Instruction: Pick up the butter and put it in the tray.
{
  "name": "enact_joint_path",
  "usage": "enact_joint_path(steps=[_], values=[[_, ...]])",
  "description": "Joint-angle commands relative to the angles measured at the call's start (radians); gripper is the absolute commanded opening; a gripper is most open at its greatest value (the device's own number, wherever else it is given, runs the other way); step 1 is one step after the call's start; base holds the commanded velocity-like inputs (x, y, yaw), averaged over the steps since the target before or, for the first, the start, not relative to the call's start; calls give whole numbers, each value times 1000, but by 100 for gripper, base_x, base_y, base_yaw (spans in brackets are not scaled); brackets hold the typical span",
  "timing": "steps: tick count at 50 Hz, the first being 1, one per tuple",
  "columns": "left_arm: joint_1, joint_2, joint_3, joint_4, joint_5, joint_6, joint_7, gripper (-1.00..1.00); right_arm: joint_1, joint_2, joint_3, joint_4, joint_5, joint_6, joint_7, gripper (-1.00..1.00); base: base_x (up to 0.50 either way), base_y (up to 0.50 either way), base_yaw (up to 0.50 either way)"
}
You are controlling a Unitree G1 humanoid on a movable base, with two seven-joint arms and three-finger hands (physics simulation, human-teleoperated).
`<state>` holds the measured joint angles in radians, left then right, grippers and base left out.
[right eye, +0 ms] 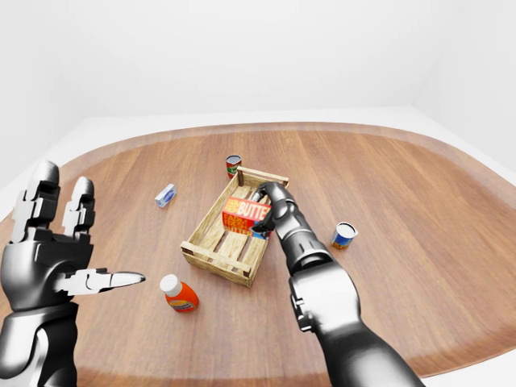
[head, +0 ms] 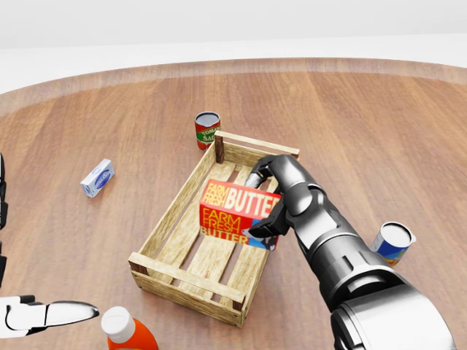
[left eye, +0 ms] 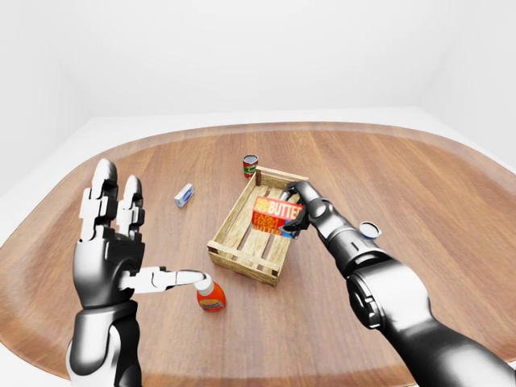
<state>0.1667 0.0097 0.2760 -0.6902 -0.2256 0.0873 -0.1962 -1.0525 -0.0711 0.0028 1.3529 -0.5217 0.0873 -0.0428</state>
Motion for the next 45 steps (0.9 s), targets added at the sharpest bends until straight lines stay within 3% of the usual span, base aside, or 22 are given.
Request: enact_joint_path(steps=[1, 18, 45], values=[[-23, 9, 23, -42, -17, 0, 10, 100, -37, 9, -56, -8, -9, 0, -34, -100, 0, 0, 0], [-17, 4, 4, -34, 2, 0, 7, 100, -33, 20, -90, 8, -9, 0, -92, -100, 0, 0, 0], [-22, 8, 15, -30, -5, 0, 6, 100, -89, 85, -77, 13, -73, 0, -118, -100, 0, 0, 0]])
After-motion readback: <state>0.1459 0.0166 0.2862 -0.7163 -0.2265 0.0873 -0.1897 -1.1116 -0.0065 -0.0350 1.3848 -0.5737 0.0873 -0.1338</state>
